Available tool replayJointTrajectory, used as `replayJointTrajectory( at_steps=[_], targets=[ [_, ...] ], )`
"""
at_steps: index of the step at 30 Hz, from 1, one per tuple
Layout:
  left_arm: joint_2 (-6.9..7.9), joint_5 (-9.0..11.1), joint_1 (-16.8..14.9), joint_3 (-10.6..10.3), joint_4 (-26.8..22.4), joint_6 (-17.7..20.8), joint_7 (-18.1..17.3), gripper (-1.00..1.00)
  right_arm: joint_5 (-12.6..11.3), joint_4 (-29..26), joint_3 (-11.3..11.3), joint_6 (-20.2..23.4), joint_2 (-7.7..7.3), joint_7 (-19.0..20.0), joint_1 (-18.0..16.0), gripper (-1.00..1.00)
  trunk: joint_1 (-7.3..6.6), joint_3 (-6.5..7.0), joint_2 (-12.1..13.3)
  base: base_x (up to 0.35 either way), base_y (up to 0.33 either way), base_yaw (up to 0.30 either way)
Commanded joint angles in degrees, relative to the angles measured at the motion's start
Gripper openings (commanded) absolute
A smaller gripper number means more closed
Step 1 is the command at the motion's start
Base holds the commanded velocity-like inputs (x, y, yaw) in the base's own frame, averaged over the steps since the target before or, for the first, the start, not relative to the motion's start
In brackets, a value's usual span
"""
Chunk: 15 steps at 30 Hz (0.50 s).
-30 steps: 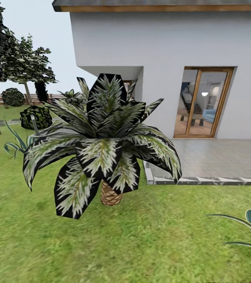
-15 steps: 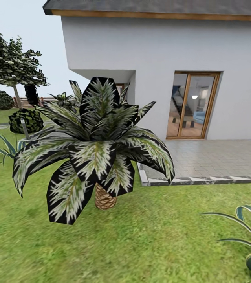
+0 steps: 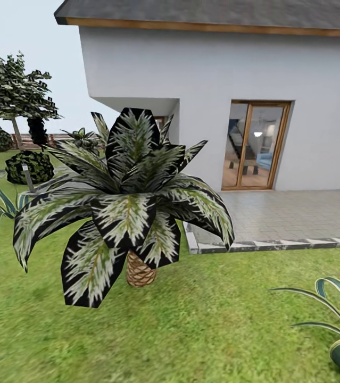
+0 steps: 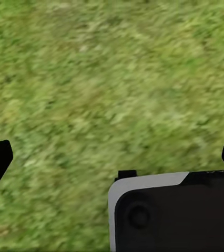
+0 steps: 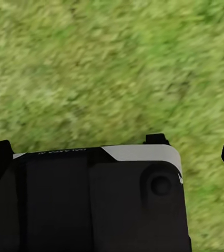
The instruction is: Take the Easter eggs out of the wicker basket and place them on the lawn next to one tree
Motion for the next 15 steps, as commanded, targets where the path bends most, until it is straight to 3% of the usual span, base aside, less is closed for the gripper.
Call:
replayJointTrajectory(
  at_steps=[1,15],
  targets=[
    [0.02,-0.02,-0.02,-0.24,0.05,-0.18,0.04,1.00,-0.02,-0.11,-0.30,0.33,0.06,0.08,0.01,1.00,0.02,-0.01,-0.04,0.000,0.004,-0.006],
    [0.02,-0.01,-0.02,-0.23,0.03,-0.18,0.04,1.00,-0.02,-0.11,-0.32,0.34,0.03,0.06,0.01,1.00,0.02,0.58,-0.04,0.000,0.094,-0.030]
  ],
)
